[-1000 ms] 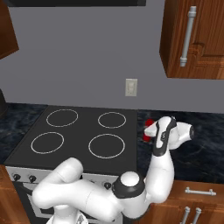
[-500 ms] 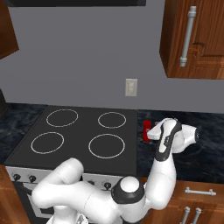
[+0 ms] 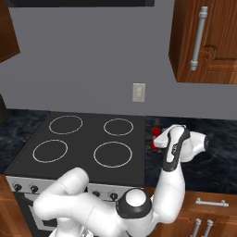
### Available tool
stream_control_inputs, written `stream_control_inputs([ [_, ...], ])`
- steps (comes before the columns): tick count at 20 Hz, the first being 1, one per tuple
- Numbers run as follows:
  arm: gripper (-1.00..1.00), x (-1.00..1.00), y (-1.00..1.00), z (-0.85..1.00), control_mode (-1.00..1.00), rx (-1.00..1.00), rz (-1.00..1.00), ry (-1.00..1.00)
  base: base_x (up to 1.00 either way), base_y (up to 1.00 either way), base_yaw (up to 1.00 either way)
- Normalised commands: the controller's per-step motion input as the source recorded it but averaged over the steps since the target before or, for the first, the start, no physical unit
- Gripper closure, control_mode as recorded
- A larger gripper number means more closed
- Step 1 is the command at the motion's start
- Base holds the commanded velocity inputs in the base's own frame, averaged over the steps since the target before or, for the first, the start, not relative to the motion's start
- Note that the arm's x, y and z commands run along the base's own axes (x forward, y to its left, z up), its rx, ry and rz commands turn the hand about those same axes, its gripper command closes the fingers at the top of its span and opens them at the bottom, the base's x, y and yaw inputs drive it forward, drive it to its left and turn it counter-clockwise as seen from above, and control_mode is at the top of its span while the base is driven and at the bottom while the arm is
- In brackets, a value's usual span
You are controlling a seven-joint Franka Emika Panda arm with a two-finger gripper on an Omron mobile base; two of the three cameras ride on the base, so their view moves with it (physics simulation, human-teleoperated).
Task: Collect the turmeric, ketchup, and shaker from the cabinet and place them next to the stove.
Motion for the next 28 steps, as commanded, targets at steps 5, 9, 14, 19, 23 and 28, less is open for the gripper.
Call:
stream_control_inputs([
  [5,-1.00,-0.08,0.02,0.26,-1.00,0.00,-0.01,-0.02,0.00,0.00,0.00],
  [9,-1.00,-0.31,0.00,0.42,-1.00,0.00,-0.03,-0.05,0.00,0.00,0.00],
  [14,-1.00,-0.50,0.00,0.45,-1.00,0.00,-0.03,-0.07,0.00,0.00,0.00],
  [19,-1.00,-0.74,0.19,0.37,-1.00,0.00,-0.06,-0.04,0.00,0.00,0.00],
  [23,-1.00,-0.81,0.53,0.40,-1.00,-0.02,-0.13,0.00,0.00,0.00,0.00],
  [28,-1.00,-0.77,0.79,0.40,-1.00,-0.06,-0.18,0.00,0.00,0.00,0.00],
])
